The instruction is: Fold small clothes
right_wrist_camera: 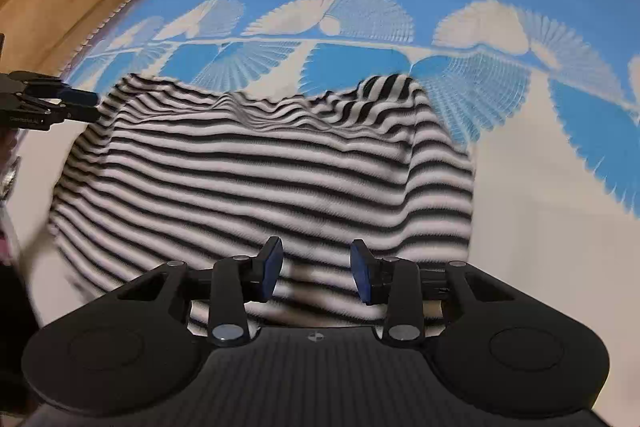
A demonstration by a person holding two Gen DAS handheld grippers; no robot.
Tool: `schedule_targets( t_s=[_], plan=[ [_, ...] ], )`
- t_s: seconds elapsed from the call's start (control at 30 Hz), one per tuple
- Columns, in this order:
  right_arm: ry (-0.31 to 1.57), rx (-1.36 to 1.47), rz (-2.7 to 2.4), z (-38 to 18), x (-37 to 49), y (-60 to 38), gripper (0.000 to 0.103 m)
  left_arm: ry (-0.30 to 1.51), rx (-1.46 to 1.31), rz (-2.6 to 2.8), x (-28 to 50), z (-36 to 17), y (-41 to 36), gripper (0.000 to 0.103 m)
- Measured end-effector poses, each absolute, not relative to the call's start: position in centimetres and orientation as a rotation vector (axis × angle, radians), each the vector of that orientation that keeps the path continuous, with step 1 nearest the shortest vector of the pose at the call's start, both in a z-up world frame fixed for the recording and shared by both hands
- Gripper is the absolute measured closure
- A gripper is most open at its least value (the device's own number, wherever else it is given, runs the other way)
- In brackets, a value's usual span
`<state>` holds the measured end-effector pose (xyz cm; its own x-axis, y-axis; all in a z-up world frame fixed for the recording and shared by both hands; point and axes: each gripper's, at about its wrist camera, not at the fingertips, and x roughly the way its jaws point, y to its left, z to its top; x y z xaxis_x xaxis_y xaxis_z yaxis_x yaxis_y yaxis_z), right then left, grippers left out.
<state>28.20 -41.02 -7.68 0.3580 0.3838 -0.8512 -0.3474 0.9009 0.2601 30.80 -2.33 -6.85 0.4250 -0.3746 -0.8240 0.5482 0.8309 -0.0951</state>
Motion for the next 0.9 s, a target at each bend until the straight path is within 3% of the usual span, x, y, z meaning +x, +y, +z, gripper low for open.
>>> schedule_targets(
  t_s=[0.07,0.13,0.23,0.53,0.7,0.9],
  plan=[
    [1.219,-0.100,0.435,-9.8,27.4,-40.5,0.063,1.099,0.290,-0.598,30.3,-10.4,-3.7,0.057],
    [1.178,-0.208,0.453,-9.8,25.9,-39.7,0.063,1.134,0.489,-0.547,28.9,-13.4,-4.6,0.051],
    [1.150,-0.193,0.386,-8.2,25.2,-39.8,0.063,1.048,0.471,-0.484,28.2,-10.4,-4.7,0.050],
    [0.810,-0.160,0.243,-0.6,21.7,-38.2,0.056,0.848,0.274,-0.215,23.0,-1.2,-2.6,0.047],
    [0.672,-0.117,0.203,2.4,18.7,-35.3,0.039,0.824,0.172,-0.152,19.2,1.3,-0.6,0.046],
    [0.554,-0.113,0.189,4.4,15.2,-30.6,0.039,0.819,0.139,-0.113,15.0,2.0,1.3,0.045]
  ],
)
